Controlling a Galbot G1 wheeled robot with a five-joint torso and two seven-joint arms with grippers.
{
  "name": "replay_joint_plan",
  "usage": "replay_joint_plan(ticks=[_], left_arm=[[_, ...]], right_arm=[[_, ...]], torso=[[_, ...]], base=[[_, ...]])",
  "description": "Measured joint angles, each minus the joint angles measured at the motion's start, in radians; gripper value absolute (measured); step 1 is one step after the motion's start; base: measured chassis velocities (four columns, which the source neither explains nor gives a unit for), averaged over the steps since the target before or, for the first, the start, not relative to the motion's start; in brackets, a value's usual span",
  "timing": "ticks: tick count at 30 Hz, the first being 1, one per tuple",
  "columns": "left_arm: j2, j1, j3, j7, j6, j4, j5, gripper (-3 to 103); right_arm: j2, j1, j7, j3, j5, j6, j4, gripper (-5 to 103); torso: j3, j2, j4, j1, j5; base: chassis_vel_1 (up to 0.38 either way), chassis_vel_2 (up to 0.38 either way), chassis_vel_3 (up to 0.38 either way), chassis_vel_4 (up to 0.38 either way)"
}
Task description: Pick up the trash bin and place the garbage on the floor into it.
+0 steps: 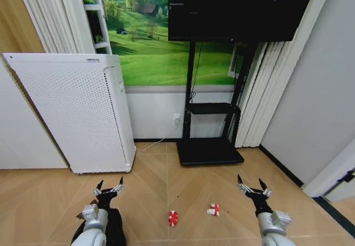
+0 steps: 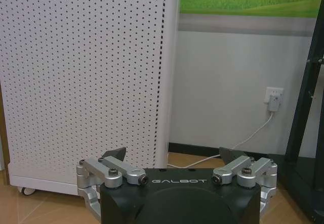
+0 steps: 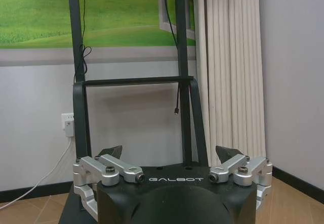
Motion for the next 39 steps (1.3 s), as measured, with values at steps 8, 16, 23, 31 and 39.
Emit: replay_joint_plan(ticks=[8, 16, 23, 31, 39], left_arm=[[-0.002, -0.003, 0.002, -0.001, 0.0, 0.005, 0.007, 100], [-0.004, -0.006, 0.006, -0.001, -0.001, 0.013, 0.014, 100], [-0.004, -0.012, 0.004, -0.012, -0.012, 0.029, 0.03, 100], [0.098, 0.089, -0.067, -0.089, 0.008, -0.098, 0.102, 100], [0.23, 0.346, -0.319, -0.23, 0.123, -0.227, -0.042, 100]], right_arm=[[0.0, 0.001, 0.0, -0.001, 0.0, 0.001, -0.004, 100], [0.0, 0.004, -0.001, 0.0, 0.0, 0.002, -0.011, 100], [0.0, 0.007, -0.001, -0.003, 0.0, 0.004, -0.017, 100], [-0.02, -0.002, 0.003, 0.005, 0.018, 0.004, -0.018, 100], [-0.045, -0.018, 0.007, 0.017, 0.047, 0.008, -0.011, 100]], torso=[[-0.031, -0.042, 0.0, -0.01, 0.0], [-0.064, -0.083, 0.0, -0.018, 0.0], [-0.083, -0.108, 0.0, -0.024, 0.0], [-0.081, -0.106, -0.0001, -0.025, 0.0], [-0.079, -0.102, 0.0003, -0.024, 0.0001]], base=[[0.0, 0.0, 0.0, 0.0], [0.0, 0.0, 0.0, 0.0], [0.0, 0.0, 0.0, 0.0], [0.0, 0.0, 0.0, 0.0], [0.0, 0.0, 0.0, 0.0]])
